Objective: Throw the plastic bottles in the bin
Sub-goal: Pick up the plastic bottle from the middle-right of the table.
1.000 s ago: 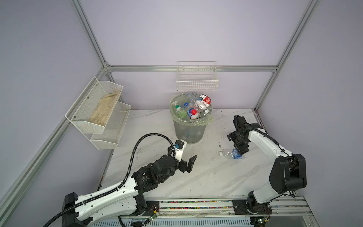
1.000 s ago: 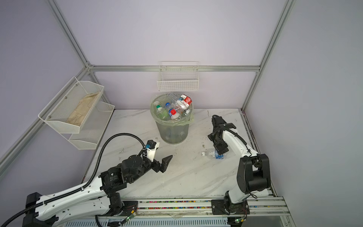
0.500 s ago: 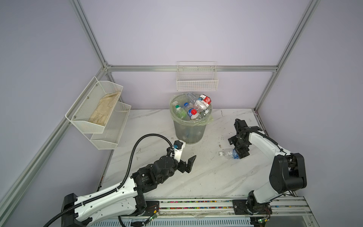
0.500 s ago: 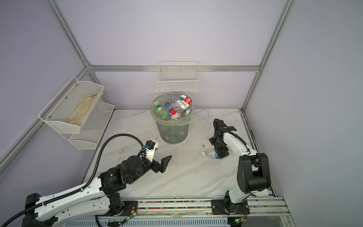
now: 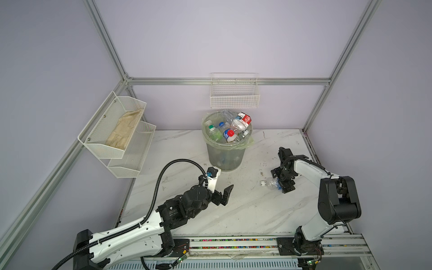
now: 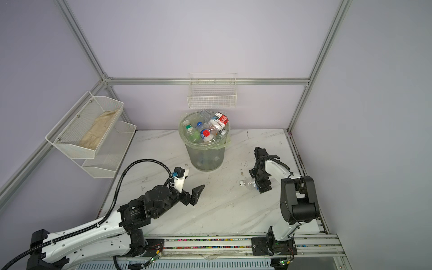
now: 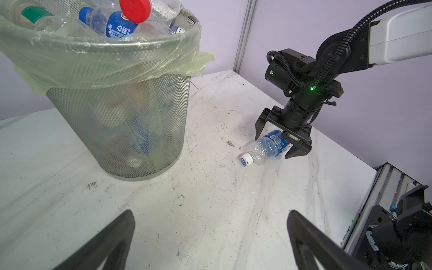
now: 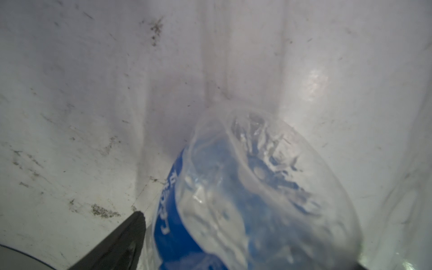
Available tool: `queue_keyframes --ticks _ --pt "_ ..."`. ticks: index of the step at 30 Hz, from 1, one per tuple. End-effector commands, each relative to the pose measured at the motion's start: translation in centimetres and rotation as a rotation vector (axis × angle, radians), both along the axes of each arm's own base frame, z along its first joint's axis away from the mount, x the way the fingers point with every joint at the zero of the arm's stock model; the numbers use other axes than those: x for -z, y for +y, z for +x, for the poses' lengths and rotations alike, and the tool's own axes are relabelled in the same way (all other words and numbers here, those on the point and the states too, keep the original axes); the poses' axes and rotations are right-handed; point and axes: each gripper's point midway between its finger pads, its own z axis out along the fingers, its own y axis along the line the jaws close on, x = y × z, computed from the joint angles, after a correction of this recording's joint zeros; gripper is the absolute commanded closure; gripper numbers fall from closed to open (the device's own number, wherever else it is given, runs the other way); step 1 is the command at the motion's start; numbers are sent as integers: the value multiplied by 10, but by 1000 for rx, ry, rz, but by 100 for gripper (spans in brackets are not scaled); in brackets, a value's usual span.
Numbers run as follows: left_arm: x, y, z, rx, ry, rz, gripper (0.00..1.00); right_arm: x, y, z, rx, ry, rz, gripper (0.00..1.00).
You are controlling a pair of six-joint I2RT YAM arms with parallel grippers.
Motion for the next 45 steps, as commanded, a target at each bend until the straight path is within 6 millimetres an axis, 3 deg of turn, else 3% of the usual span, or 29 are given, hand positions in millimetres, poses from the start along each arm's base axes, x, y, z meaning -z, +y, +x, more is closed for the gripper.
queue_keyframes --ticks 1,8,12,18,25,28,33,37,41,45 --pt "4 0 0 -4 -7 -1 0 11 -2 -6 32 28 5 5" --pt "4 1 0 -6 -9 3 0 20 -2 -9 32 36 10 11" --pt "5 1 0 -6 -9 6 0 21 -1 -9 38 19 20 24" --pt "6 2 0 -10 -6 5 0 19 -1 -8 42 -5 27 54" --pt "6 5 -1 -14 -6 2 0 17 1 -8 42 -20 41 74" --pt "7 5 -1 -15 -5 3 0 14 7 -2 32 -69 78 98" --pt "7 6 -2 -14 -4 0 0 3 18 10 3 -171 142 100" --pt "7 6 -1 -17 -6 0 0 -24 19 28 -64 -306 139 100" --pt "6 6 -1 -19 -5 -1 0 -74 33 61 -212 -566 171 100" --pt "6 6 -1 -17 -7 0 0 -159 65 79 -367 -982 308 100"
